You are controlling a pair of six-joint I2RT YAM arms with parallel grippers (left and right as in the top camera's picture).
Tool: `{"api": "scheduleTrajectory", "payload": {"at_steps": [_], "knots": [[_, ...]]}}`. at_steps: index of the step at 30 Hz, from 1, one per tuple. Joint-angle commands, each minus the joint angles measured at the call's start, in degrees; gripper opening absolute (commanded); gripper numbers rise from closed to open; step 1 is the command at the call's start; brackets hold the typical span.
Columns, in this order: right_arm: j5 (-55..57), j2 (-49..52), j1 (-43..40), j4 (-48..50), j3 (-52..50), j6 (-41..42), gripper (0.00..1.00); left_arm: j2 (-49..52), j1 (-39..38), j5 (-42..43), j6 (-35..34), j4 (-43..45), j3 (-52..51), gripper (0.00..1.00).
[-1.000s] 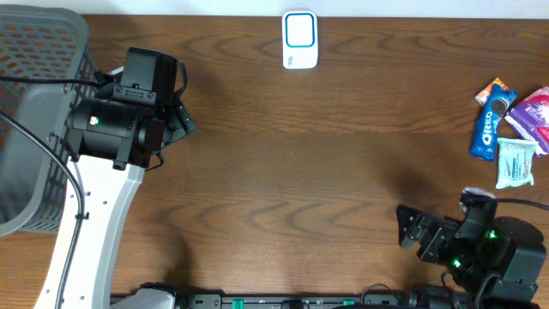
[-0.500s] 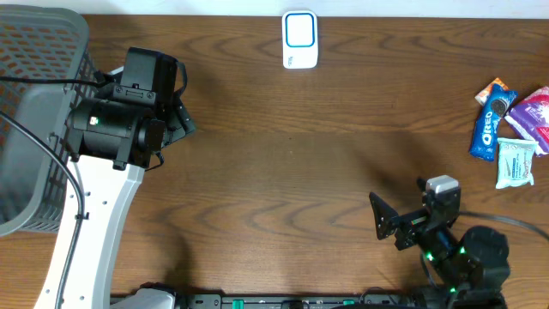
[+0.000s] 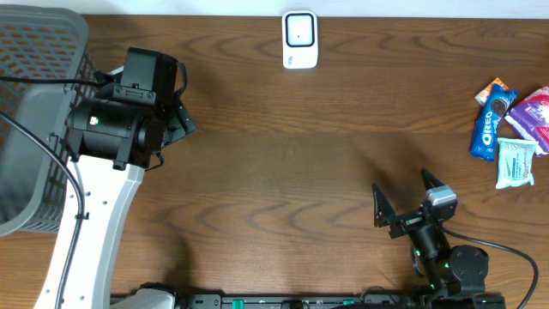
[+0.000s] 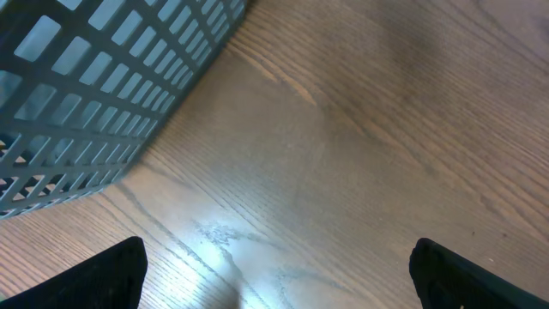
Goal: Scan the item barcode
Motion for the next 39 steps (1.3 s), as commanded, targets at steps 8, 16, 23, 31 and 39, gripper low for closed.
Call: {"api": "scheduleTrajectory", "payload": {"at_steps": [8,16,23,31,39], "knots": [[7.7,-0.7,-0.3,3.8,-2.0,-0.8,0.99,0.2,0.2,-1.2,0.6,-0.2,0.4,0.98],[9.4,-0.7,-0.1,9.3,-4.8,-3.3,0.99,0.2,0.2,-1.2,0.6,-0.2,0.4,0.98],[5.7,-0.7,0.3,3.0,-4.8,-14.2,0.99,0.2,0.2,-1.2,0.6,-0.2,0.4,0.98],[5.7,-0.7,0.6,2.9,-4.8,-12.0,0.99,0.2,0.2,-1.2,0.6,-0.2,0.4,0.98],[8.5,-0.7,0.9,2.6,-4.7,-5.8,0.99,0.2,0.2,-1.2,0.6,-0.2,0.4,0.98]]}}
